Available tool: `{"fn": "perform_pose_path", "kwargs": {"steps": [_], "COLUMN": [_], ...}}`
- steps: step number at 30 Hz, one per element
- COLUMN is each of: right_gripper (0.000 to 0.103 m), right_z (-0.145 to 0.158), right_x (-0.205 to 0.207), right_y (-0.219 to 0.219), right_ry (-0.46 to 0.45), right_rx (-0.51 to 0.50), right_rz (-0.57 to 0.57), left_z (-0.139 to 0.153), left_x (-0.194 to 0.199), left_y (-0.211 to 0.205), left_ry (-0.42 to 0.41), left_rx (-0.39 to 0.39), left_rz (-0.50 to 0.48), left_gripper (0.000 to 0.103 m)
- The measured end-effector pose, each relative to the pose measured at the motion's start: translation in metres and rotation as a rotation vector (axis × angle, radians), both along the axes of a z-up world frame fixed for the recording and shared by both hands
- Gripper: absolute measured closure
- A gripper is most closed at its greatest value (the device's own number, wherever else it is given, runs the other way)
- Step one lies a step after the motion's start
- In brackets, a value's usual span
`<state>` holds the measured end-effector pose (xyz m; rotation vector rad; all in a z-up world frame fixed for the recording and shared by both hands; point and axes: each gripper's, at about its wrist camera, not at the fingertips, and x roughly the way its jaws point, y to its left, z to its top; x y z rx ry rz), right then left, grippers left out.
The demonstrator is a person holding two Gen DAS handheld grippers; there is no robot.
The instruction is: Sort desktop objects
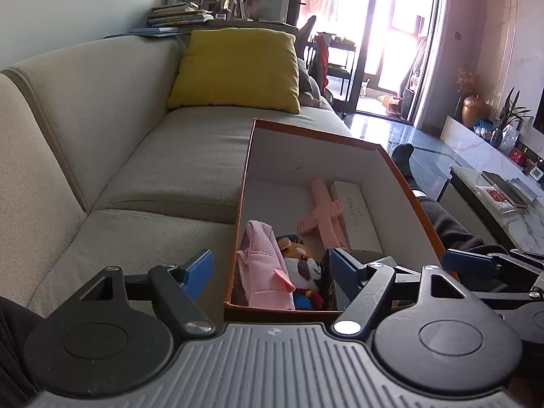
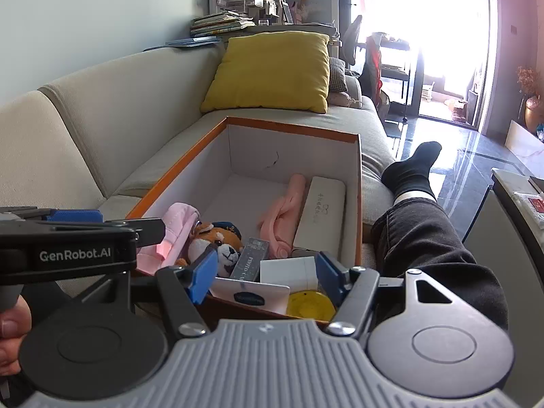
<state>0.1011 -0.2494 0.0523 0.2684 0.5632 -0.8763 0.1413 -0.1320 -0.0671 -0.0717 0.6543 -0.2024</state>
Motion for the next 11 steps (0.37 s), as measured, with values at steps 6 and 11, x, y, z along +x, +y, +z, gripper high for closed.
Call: {"fn": "perform_pose_path", "kwargs": {"steps": [6,11], "right_gripper": [0.037,0.037], "right_z": [0.0001,0.0016], "right_x": [0.0003,-0.0008], "right_y": [0.0018,0.0039], "right_ry": [0.005,0.002], "right_rx": [-0.015,-0.021], "right_rz": [0.005,0.009], "left_z": [0.0003,0.0009], "left_x": [-0.0001,-0.0002], "left_y": [0.0001,-0.0003], "left_ry": [0.0,-0.002], "left_rx": [0.0,-0.001], "left_rz": [0.0,0.0], "left_gripper": [0.014,0.014]}}
